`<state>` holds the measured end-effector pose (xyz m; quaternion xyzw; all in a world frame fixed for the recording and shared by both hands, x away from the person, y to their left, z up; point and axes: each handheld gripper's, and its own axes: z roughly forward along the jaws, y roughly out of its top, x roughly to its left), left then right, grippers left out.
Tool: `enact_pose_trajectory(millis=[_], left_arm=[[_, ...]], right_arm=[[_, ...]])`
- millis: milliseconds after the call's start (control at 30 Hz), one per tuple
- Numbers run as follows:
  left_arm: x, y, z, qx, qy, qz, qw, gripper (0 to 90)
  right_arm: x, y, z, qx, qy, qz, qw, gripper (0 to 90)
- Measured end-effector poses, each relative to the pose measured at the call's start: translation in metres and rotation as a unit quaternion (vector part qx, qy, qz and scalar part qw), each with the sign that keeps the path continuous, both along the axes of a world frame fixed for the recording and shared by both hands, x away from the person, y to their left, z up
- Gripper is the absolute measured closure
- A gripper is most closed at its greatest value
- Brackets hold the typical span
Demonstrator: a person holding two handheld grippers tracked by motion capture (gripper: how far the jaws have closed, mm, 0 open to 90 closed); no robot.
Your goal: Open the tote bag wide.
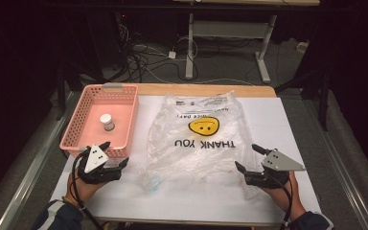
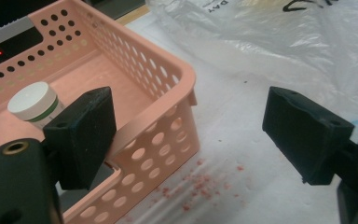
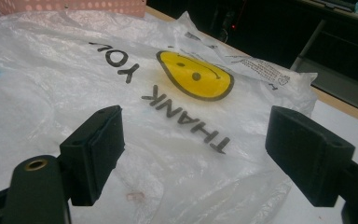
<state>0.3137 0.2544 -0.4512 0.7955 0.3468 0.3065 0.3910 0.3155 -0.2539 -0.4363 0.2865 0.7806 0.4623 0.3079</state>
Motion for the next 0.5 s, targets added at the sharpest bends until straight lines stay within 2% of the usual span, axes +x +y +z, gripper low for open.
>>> enact_pose_trajectory(millis=[267, 500], left_arm=[[-0.0033, 0.0001, 0.0034, -0.004, -0.010, -0.004, 0.9999, 17.2], [-0.0055, 0.0032, 0.0024, -0.002, -0.007, -0.006, 1.0000, 17.2]], right_arm=[[0.0001, 0.0005, 0.0009, -0.002, -0.003, 0.002, 1.0000, 20.9], [0.0042, 0.0032, 0.0021, -0.007, -0.004, 0.005, 1.0000, 21.8]])
